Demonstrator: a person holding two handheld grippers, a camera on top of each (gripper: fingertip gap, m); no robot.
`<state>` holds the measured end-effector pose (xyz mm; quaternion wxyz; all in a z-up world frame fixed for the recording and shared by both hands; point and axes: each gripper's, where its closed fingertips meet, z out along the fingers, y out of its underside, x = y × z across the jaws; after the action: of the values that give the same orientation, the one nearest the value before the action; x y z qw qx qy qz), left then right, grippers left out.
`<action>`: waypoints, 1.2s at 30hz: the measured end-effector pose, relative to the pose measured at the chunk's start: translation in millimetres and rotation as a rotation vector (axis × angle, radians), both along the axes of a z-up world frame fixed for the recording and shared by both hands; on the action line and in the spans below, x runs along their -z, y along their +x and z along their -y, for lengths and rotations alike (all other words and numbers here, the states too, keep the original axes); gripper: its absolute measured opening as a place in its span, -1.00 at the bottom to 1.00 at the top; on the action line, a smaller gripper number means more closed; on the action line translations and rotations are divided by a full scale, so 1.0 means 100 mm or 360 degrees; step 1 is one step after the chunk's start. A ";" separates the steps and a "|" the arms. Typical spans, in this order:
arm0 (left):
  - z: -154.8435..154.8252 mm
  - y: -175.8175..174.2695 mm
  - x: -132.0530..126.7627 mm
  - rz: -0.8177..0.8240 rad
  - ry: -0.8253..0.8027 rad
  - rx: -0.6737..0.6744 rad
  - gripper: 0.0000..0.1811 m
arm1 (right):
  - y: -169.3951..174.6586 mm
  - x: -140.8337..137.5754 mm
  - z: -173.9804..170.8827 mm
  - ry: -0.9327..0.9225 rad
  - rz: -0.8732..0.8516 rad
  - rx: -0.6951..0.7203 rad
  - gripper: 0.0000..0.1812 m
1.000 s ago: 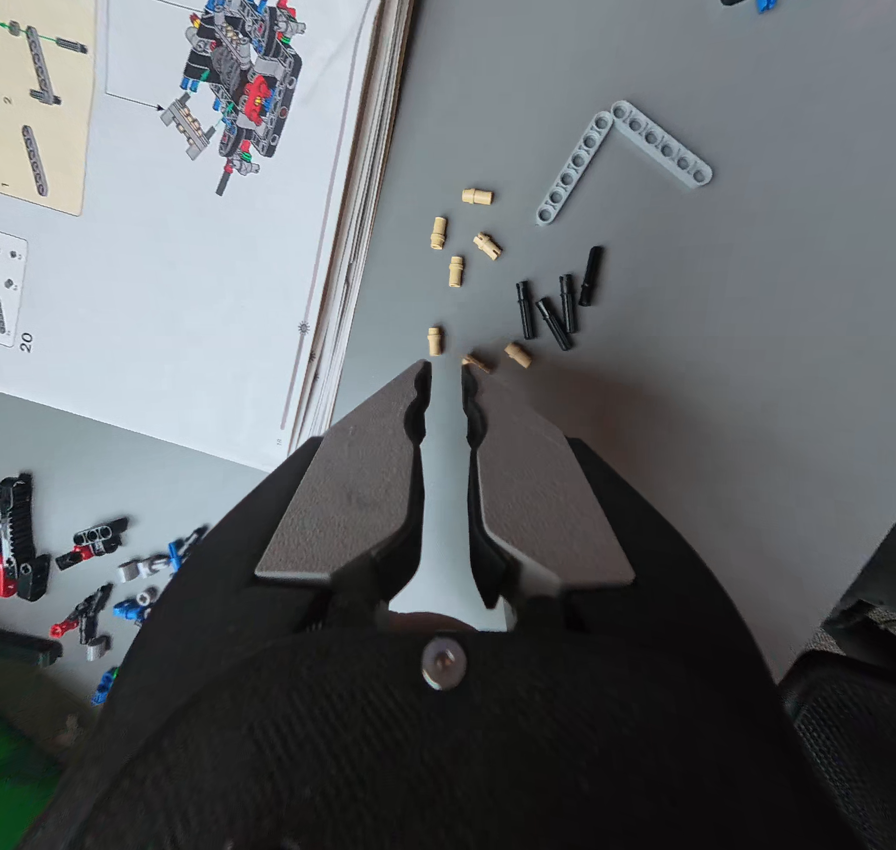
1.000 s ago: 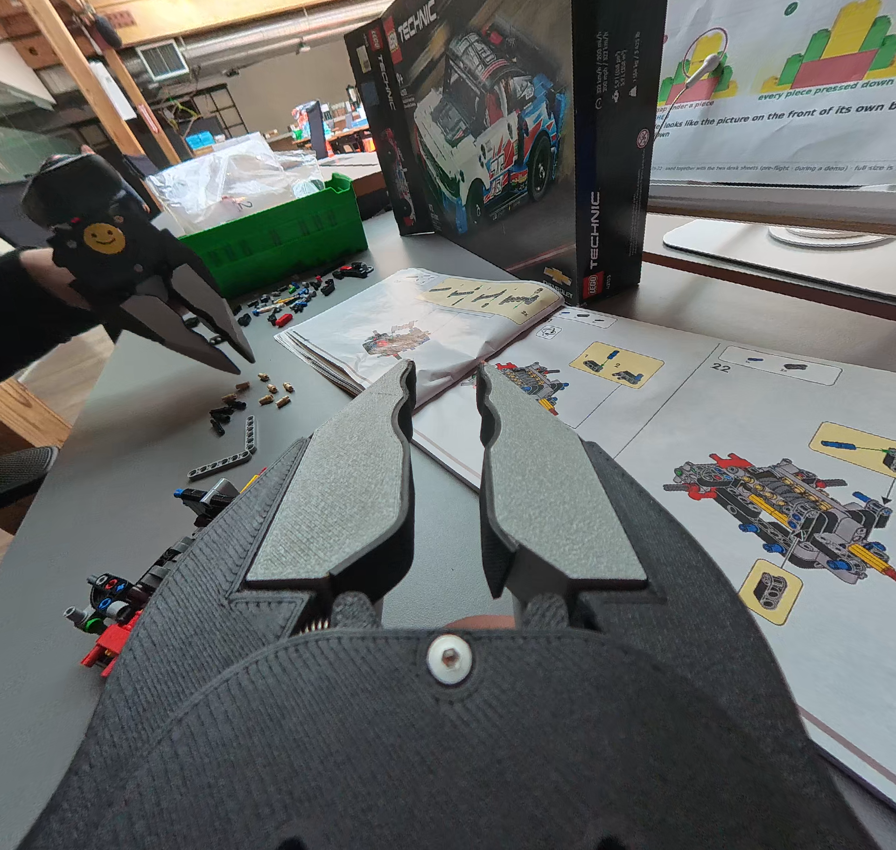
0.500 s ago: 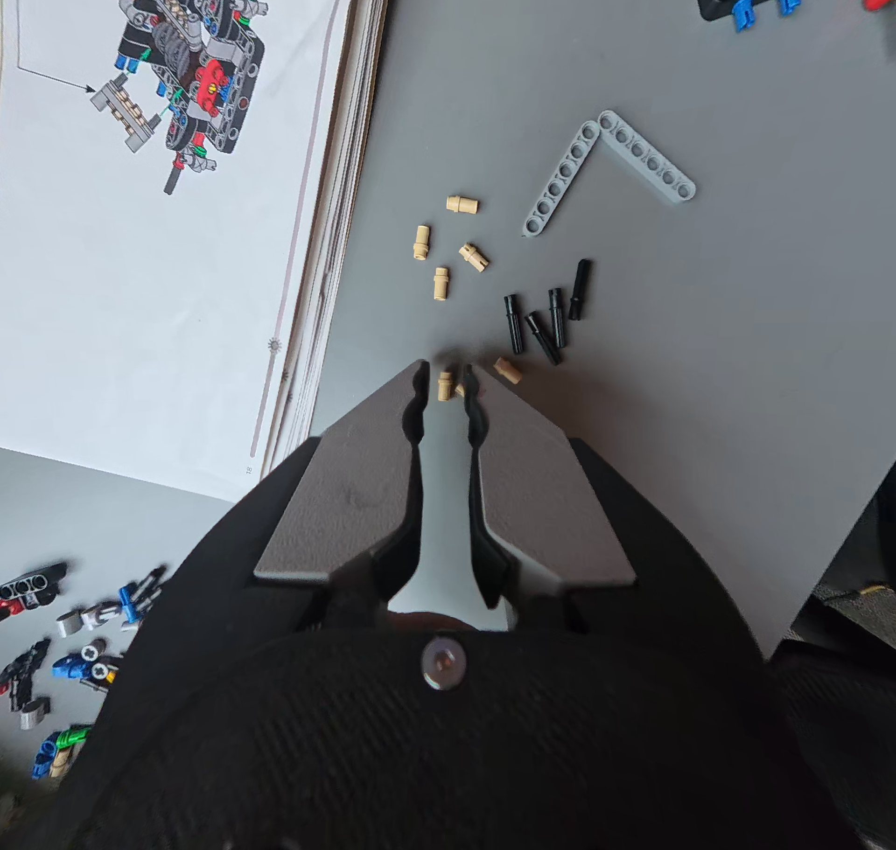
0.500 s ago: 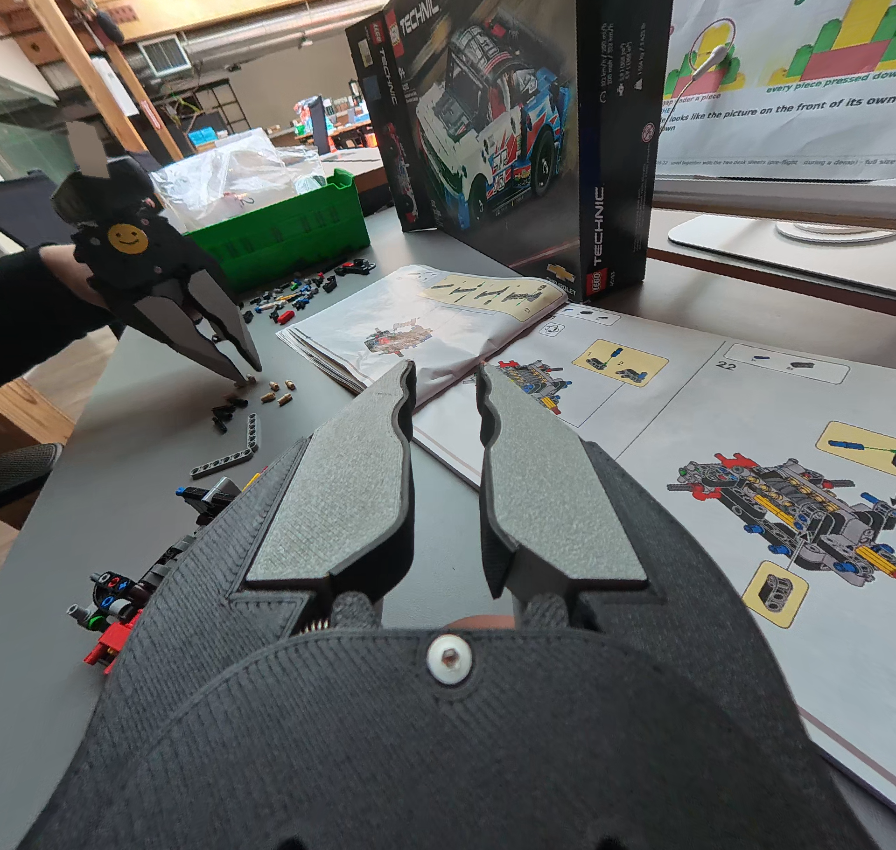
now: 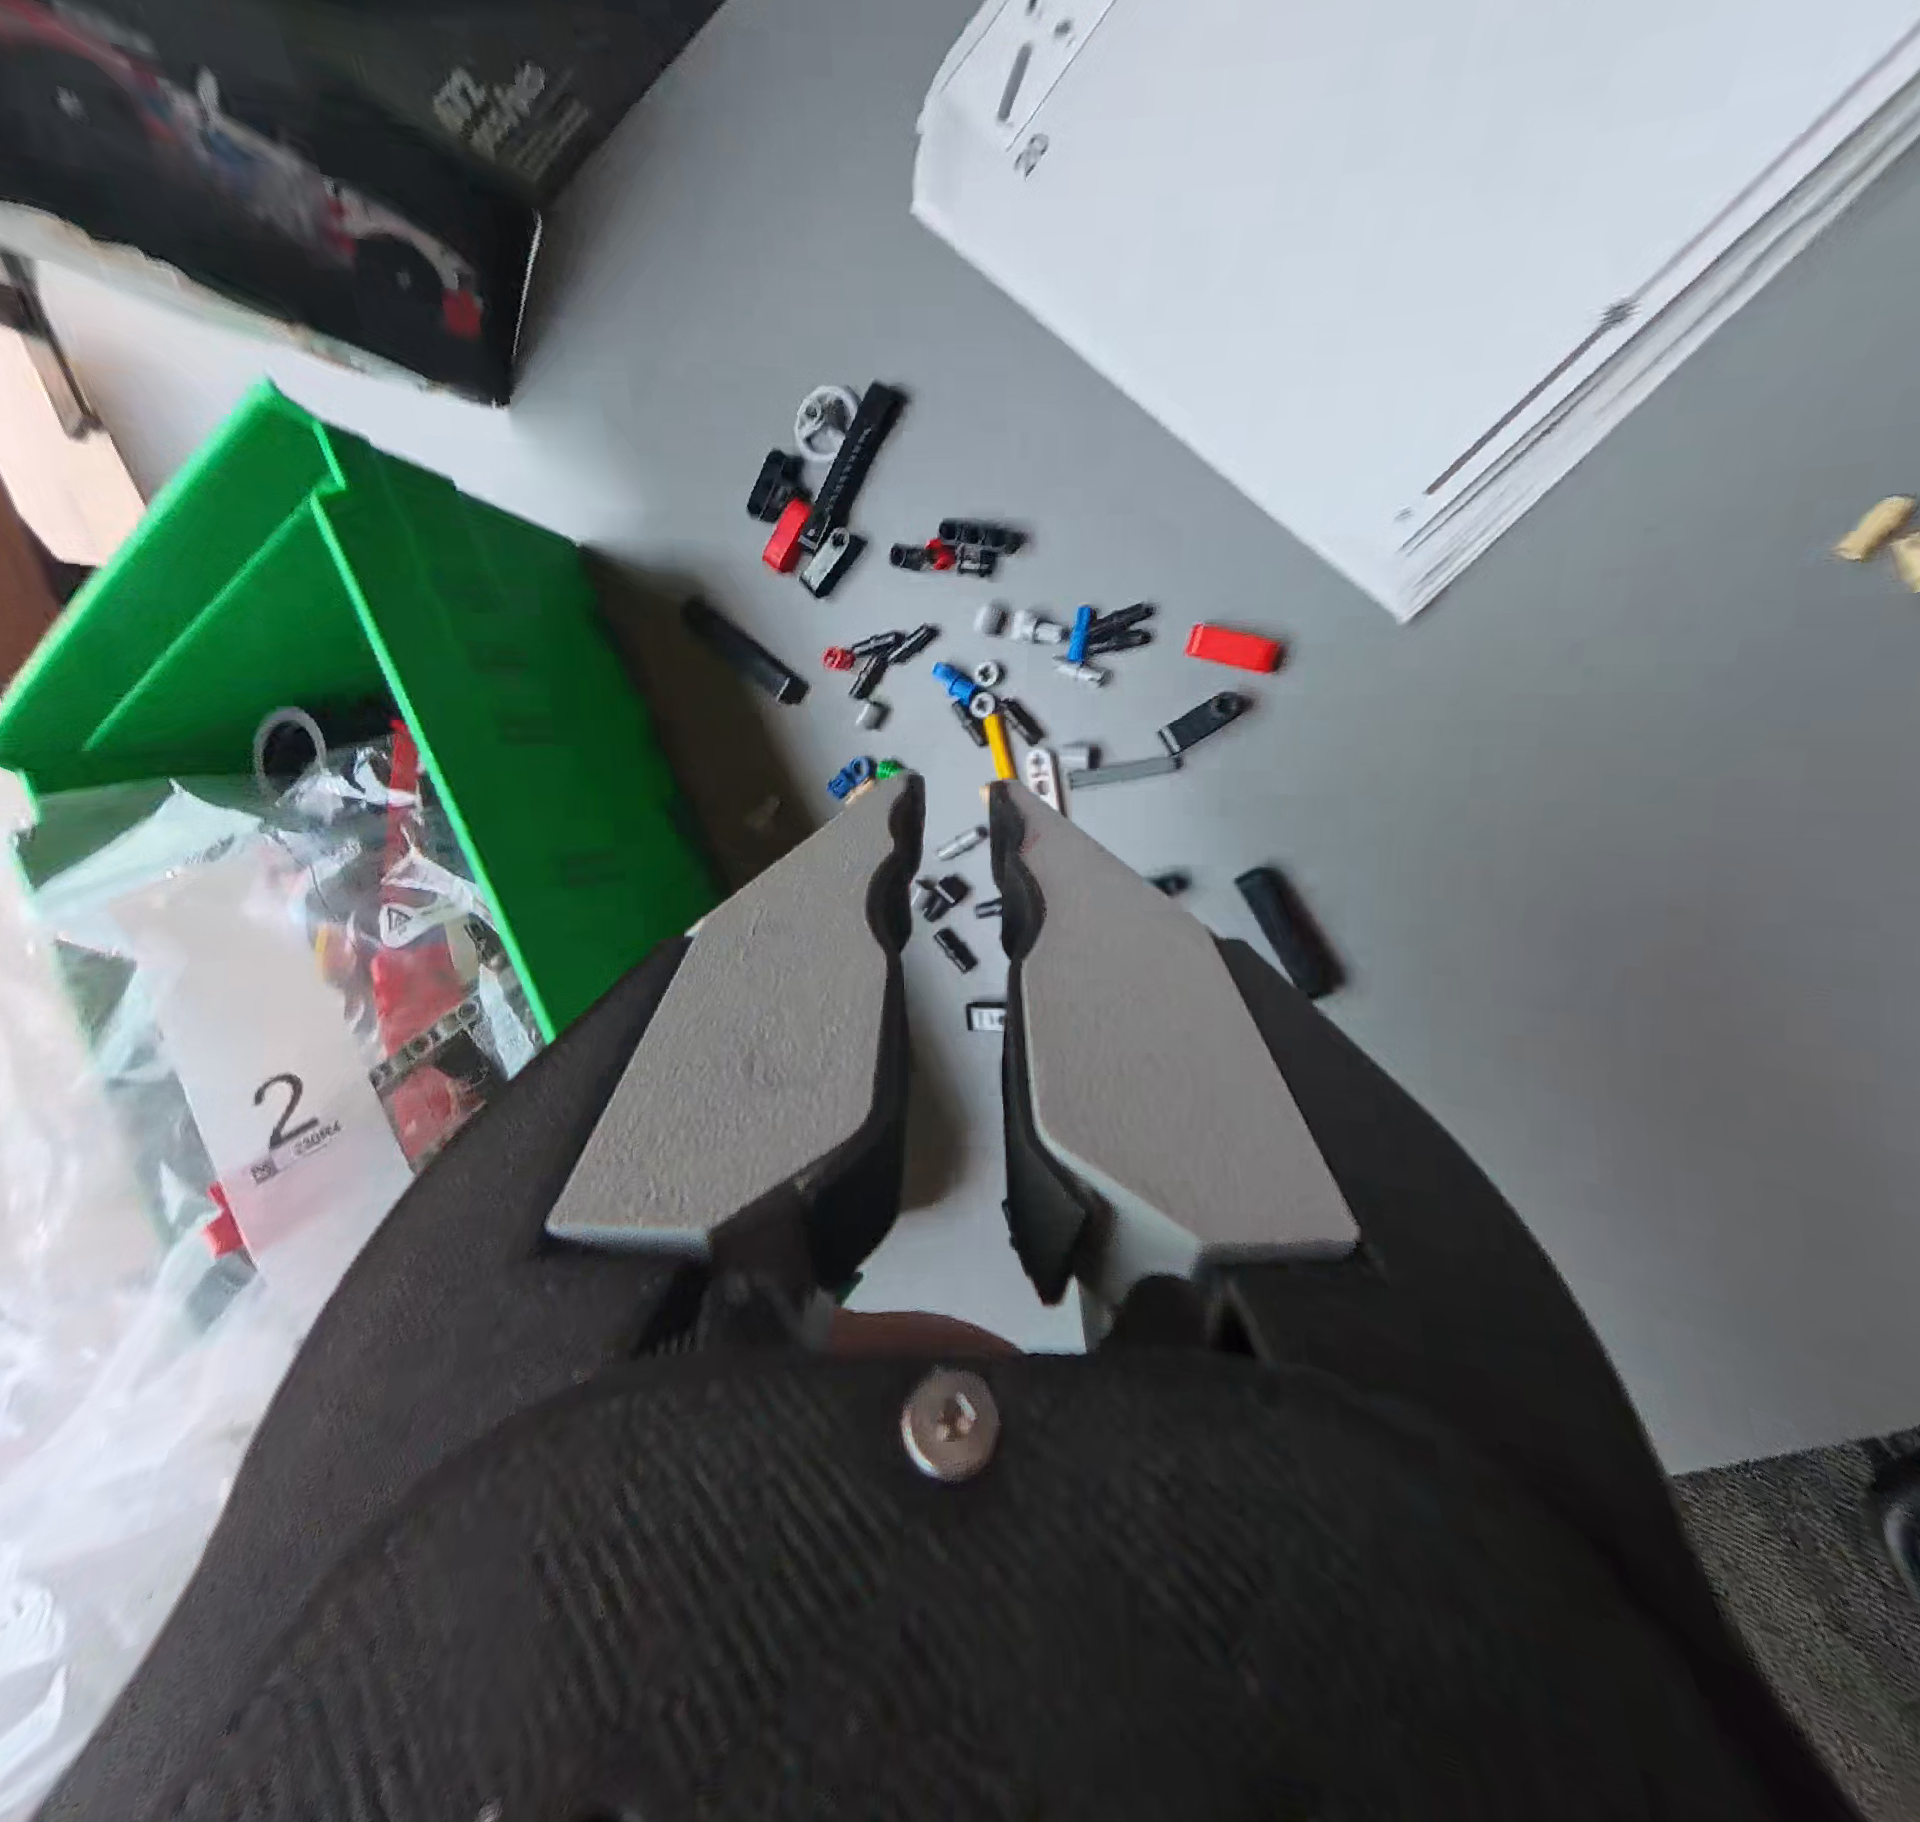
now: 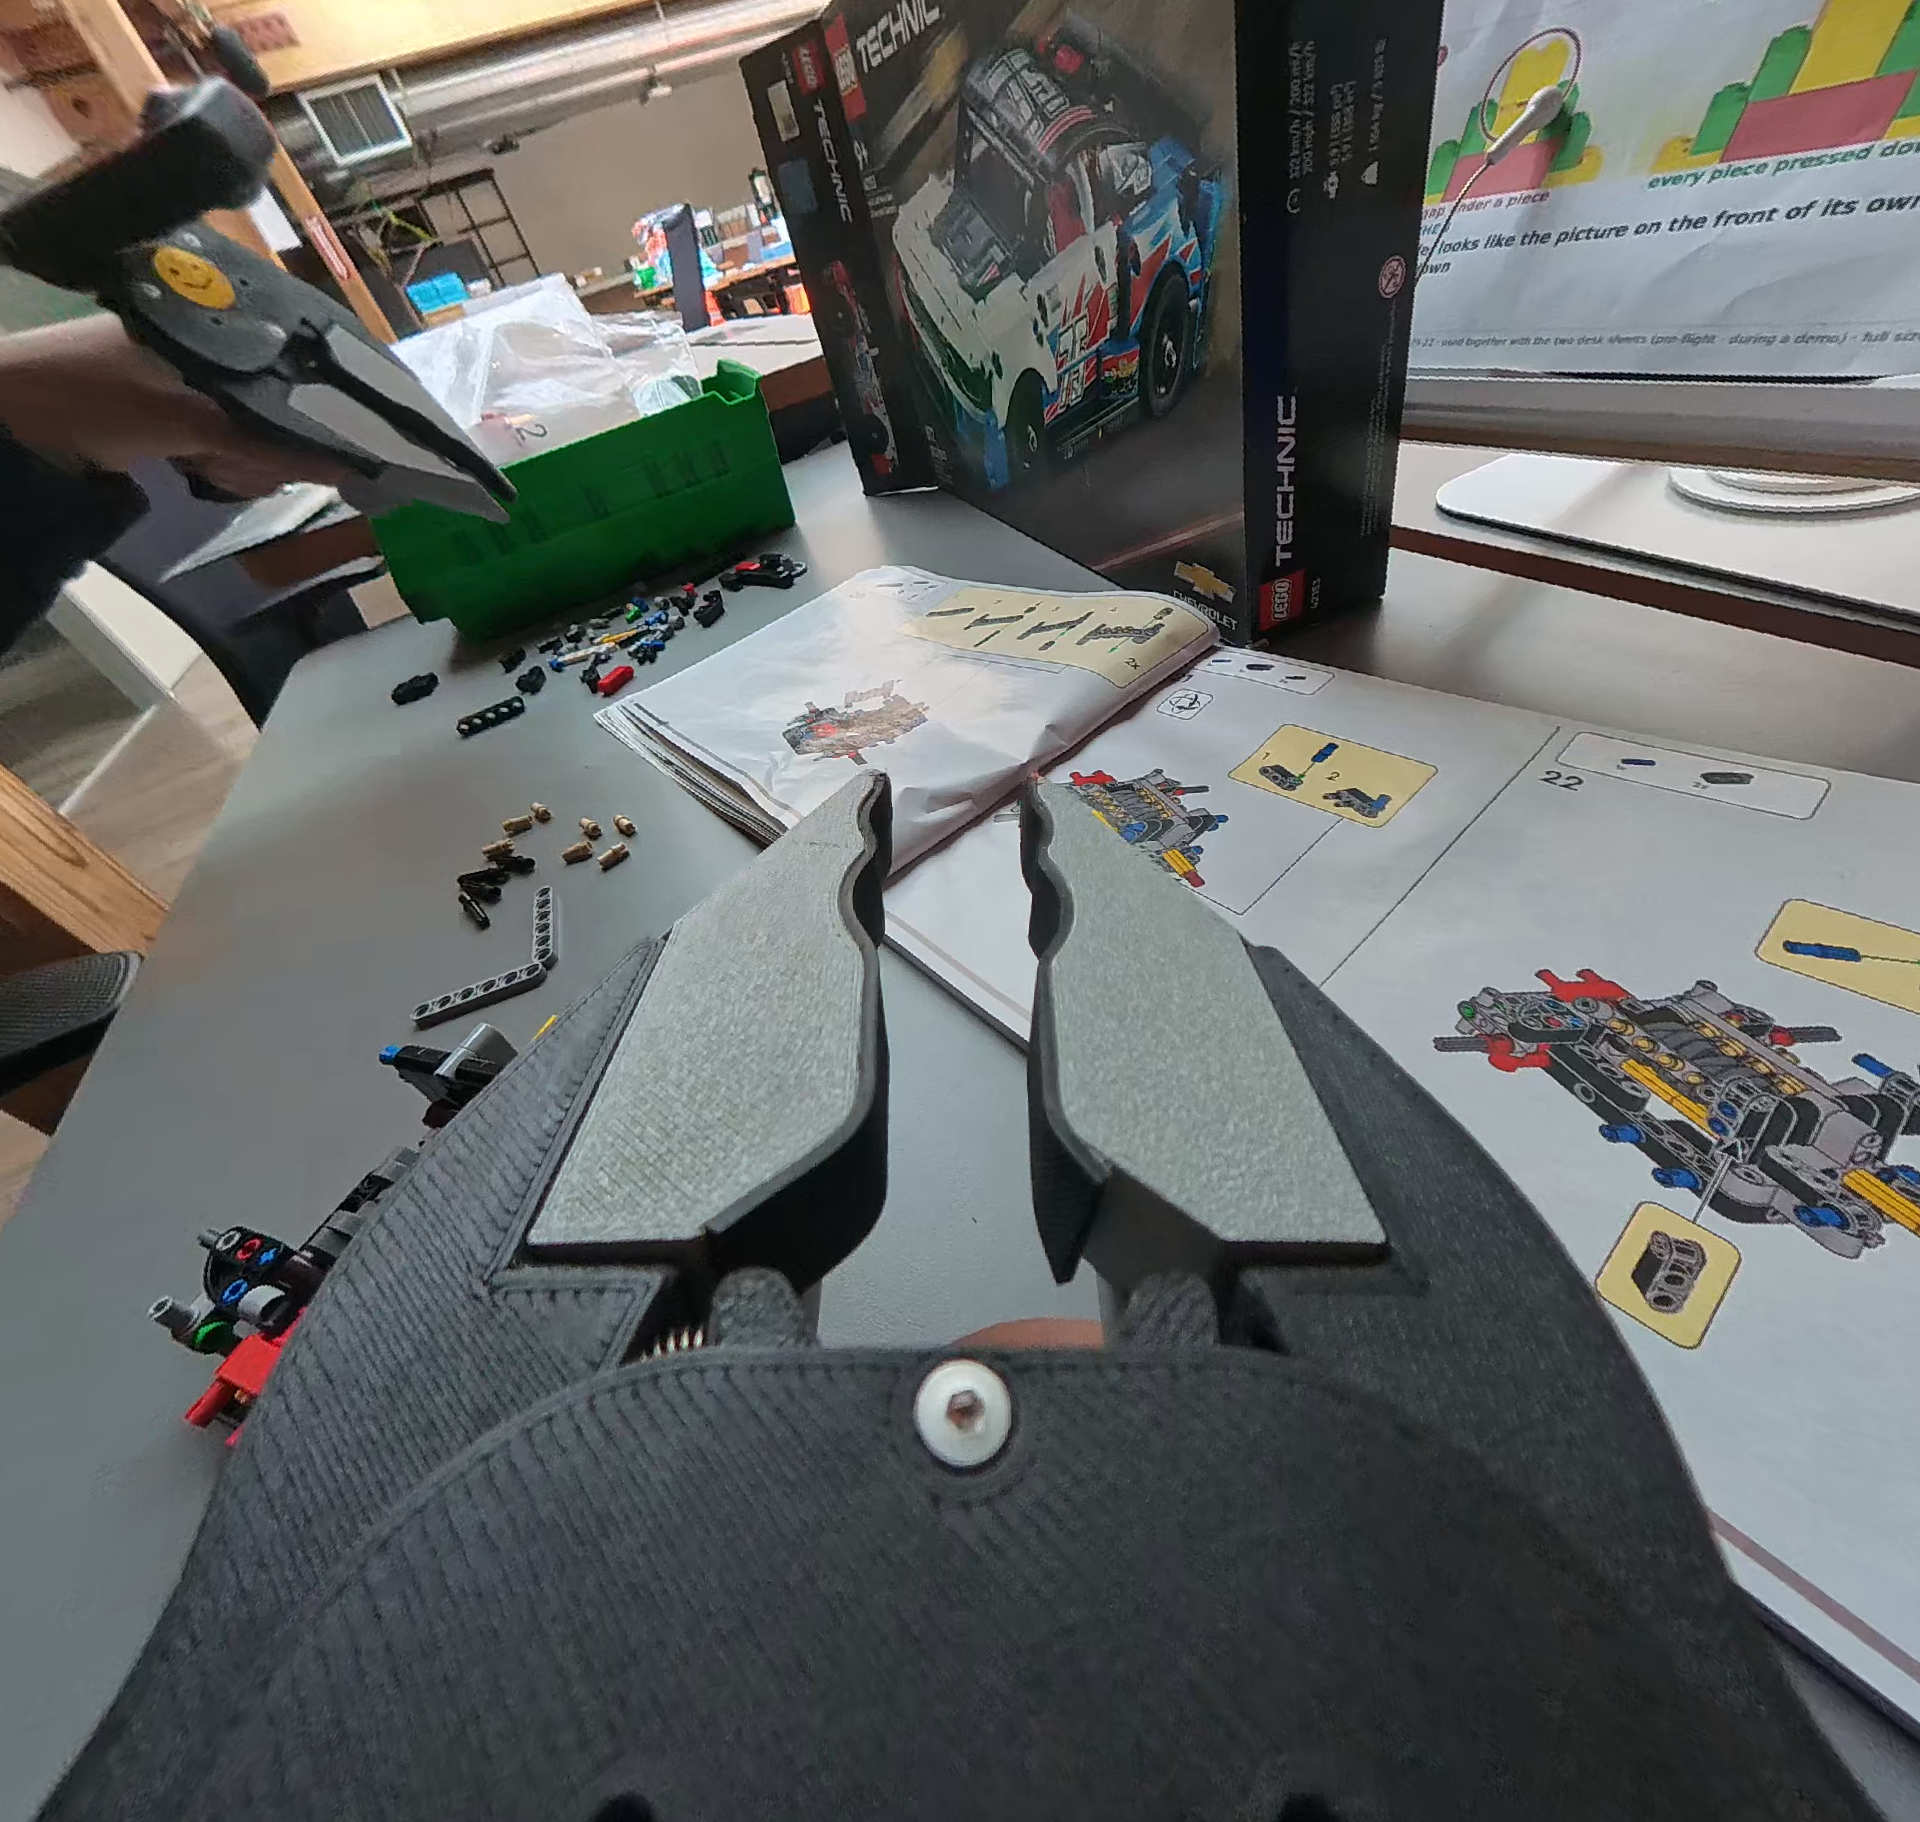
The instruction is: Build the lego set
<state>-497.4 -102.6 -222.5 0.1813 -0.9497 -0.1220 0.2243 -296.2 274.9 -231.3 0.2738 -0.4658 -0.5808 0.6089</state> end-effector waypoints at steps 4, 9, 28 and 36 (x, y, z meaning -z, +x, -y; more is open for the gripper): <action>0.13 -0.18 0.37 0.0190 -0.0035 -0.0120 -0.92 | 0.00 -0.01 -0.02 -0.0012 -0.0008 0.0012 -0.77; 0.18 -0.40 0.56 0.0204 -0.0087 -0.0187 -0.92 | 0.01 -0.03 -0.05 -0.0039 -0.0023 0.0029 -0.76; 0.15 -0.28 0.91 0.0556 -0.0121 -0.0213 -0.91 | 0.01 -0.02 -0.03 -0.0032 -0.0011 0.0013 -0.76; 0.15 -0.22 0.95 0.0568 -0.0149 -0.0194 -0.93 | 0.01 -0.02 -0.03 -0.0030 -0.0013 0.0016 -0.76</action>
<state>-519.6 -117.9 -317.7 0.0984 -0.9727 -0.1989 0.0683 -295.6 277.9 -229.6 0.2746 -0.4688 -0.5716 0.6149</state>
